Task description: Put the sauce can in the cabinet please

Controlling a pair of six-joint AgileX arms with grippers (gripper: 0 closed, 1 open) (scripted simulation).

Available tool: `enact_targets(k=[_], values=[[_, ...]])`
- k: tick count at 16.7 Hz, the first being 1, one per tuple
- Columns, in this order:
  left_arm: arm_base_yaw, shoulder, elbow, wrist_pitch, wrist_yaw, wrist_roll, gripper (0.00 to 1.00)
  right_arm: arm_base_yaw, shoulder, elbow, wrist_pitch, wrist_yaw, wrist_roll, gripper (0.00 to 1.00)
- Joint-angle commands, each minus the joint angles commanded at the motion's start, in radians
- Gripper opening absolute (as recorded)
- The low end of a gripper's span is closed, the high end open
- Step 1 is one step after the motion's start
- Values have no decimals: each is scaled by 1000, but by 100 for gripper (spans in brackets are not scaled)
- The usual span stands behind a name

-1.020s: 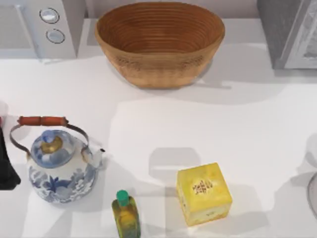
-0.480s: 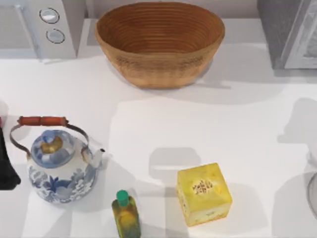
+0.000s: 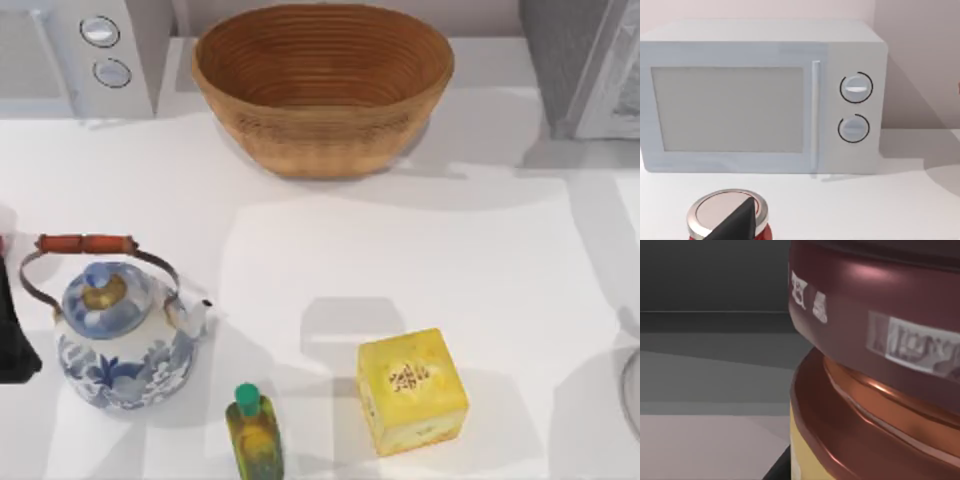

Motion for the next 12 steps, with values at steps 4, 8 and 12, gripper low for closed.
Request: enact_targets(k=[4, 8, 12], values=[[0, 0, 0, 0, 0, 0, 100, 28, 196, 288, -73, 29, -3, 0], [0, 0, 0, 0, 0, 0, 100, 41, 286, 416, -104, 45, -2, 0], [0, 0, 0, 0, 0, 0, 100, 41, 290, 421, -105, 45, -2, 0]])
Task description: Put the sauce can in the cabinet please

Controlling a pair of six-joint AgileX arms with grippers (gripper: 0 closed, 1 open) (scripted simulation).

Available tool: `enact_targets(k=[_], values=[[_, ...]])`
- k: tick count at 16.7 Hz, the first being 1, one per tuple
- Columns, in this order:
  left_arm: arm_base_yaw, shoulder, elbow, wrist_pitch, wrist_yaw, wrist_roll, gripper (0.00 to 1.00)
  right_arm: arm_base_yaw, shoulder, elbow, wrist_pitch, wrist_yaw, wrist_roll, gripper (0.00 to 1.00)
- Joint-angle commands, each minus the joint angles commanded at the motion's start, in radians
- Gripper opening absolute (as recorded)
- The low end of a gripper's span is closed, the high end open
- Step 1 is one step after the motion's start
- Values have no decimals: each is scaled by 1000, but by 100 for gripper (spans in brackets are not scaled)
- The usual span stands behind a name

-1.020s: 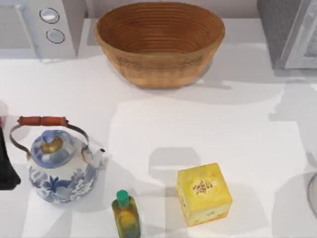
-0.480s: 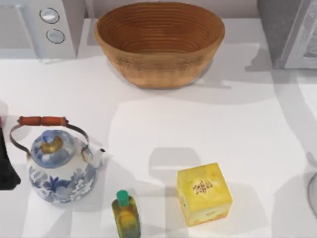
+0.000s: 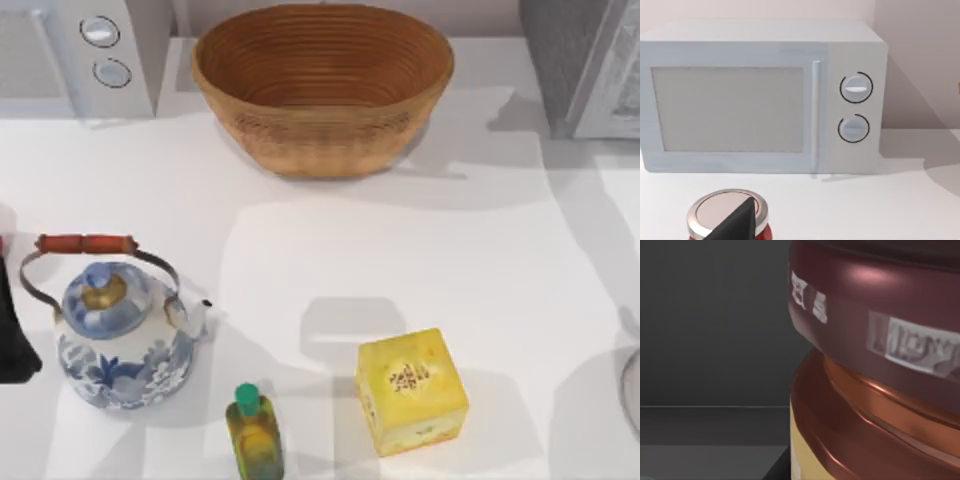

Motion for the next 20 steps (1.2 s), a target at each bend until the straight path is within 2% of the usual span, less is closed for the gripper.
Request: enact_targets(k=[5, 15, 20], values=[[0, 0, 0, 0, 0, 0, 100, -19, 68, 58, 9, -6, 8, 0], [0, 0, 0, 0, 0, 0, 100, -86, 494, 420, 72, -74, 4, 0], [0, 0, 0, 0, 0, 0, 100, -90, 515, 440, 77, -79, 3, 0]])
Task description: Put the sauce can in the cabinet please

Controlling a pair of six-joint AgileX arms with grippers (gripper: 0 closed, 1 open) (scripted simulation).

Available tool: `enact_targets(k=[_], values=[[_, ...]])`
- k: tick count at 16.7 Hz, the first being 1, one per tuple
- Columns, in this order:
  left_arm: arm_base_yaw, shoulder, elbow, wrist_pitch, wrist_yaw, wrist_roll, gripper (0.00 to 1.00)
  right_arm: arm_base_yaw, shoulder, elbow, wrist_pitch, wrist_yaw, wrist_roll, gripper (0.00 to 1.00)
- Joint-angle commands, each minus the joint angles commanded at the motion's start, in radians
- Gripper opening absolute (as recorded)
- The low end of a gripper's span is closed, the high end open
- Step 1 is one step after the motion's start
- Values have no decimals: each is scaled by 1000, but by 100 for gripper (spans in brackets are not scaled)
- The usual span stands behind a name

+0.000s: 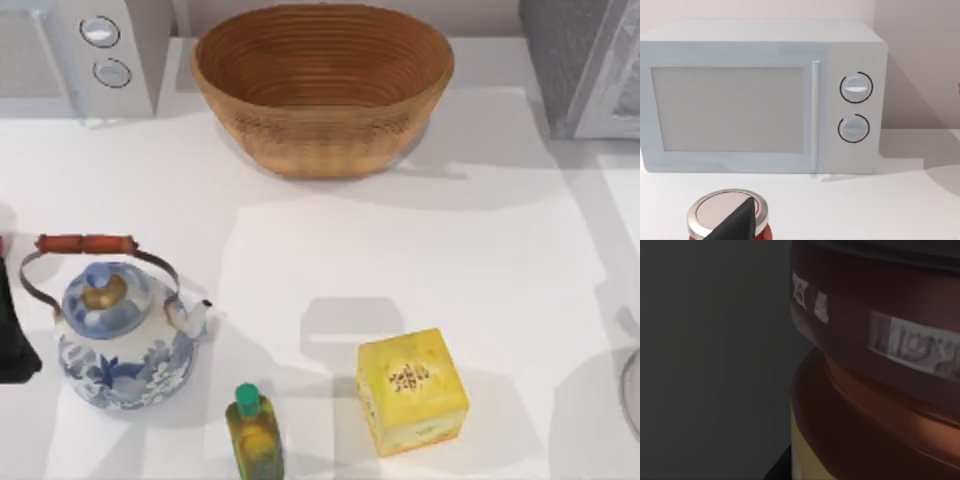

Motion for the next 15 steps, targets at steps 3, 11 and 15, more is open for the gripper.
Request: enact_targets(k=[3, 11, 15], values=[[0, 0, 0, 0, 0, 0, 100, 0, 0, 0, 0, 0, 0, 23], [0, 0, 0, 0, 0, 0, 100, 0, 0, 0, 0, 0, 0, 83], [0, 0, 0, 0, 0, 0, 100, 0, 0, 0, 0, 0, 0, 100]])
